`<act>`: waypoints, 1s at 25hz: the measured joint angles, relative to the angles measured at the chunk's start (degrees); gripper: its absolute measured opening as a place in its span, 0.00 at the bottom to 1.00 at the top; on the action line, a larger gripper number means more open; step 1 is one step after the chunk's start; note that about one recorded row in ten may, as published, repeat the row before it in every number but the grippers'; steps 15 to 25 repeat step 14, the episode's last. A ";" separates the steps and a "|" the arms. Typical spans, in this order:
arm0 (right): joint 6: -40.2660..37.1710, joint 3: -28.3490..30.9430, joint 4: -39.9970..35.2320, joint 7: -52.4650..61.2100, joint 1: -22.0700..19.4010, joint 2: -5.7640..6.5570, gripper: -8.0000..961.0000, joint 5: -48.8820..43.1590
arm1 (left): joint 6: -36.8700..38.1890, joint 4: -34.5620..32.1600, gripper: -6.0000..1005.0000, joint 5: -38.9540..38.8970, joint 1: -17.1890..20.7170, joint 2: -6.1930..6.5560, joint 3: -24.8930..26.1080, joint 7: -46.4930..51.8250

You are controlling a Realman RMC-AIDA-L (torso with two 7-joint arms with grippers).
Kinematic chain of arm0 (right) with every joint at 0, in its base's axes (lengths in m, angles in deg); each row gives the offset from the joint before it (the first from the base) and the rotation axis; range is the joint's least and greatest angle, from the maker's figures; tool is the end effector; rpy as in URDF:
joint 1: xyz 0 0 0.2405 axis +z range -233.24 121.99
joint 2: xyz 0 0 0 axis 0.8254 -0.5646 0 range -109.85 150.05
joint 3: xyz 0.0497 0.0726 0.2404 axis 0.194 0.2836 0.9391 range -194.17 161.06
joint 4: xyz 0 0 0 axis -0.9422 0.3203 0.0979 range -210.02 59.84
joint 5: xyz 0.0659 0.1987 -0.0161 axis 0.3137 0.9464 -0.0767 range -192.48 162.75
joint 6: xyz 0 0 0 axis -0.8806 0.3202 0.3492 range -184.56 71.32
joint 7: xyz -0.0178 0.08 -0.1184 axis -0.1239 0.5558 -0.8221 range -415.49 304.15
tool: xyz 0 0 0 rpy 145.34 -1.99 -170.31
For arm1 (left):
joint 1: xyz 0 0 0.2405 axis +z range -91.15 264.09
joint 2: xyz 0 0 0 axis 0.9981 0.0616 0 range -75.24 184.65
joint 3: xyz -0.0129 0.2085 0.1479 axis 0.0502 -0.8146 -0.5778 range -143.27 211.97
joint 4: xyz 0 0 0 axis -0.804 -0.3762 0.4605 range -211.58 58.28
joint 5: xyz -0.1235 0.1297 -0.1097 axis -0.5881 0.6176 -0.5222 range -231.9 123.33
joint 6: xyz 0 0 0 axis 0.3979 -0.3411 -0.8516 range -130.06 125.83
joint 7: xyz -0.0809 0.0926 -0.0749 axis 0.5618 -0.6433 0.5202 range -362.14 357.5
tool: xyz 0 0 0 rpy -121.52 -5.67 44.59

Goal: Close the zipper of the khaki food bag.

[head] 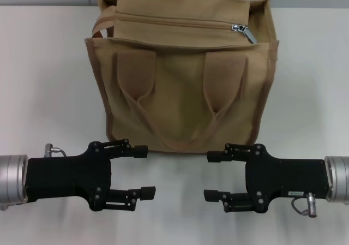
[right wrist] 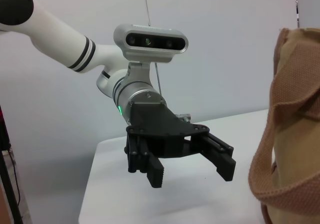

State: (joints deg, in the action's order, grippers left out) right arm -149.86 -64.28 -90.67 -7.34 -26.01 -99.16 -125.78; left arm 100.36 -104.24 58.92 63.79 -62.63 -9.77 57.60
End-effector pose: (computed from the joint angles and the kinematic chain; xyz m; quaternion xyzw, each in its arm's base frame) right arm 0.2648 0.2585 -0.0702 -0.9534 0.0850 0.2877 0.0308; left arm -0.2882 0.2464 -0.0200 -0.9464 -0.1393 -0.2898 0.0313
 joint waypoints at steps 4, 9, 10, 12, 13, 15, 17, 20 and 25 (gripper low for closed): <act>0.00 0.00 -0.05 0.00 0.00 0.00 0.77 0.00 | 0.00 0.00 0.84 0.00 0.00 0.00 0.00 0.02; 0.00 0.00 -0.10 0.01 0.00 0.00 0.77 0.00 | 0.00 0.00 0.84 0.00 0.00 0.00 0.00 0.01; 0.00 0.00 -0.14 0.01 0.00 0.00 0.77 0.00 | 0.00 0.00 0.84 0.00 0.00 0.00 0.00 -0.05; -0.03 0.01 -0.15 0.01 0.00 0.00 0.77 0.00 | 0.00 0.00 0.84 -0.01 0.00 0.00 0.00 -0.07; -0.03 0.01 -0.15 0.01 0.00 0.00 0.77 0.00 | 0.00 0.00 0.84 0.00 0.00 0.00 0.00 -0.08; -0.04 0.00 -0.15 0.01 0.00 0.00 0.77 0.00 | 0.00 -0.01 0.84 0.00 0.00 0.00 0.00 -0.08; -0.04 0.00 -0.15 0.01 0.00 0.00 0.77 0.00 | 0.00 -0.01 0.84 0.00 0.00 0.00 0.00 -0.08; -0.04 0.00 -0.15 0.01 0.00 0.00 0.77 0.00 | 0.00 -0.01 0.84 0.00 0.00 0.00 0.00 -0.08; -0.04 0.00 -0.15 0.01 0.00 0.00 0.77 0.00 | 0.00 -0.01 0.84 0.00 0.00 0.00 0.00 -0.08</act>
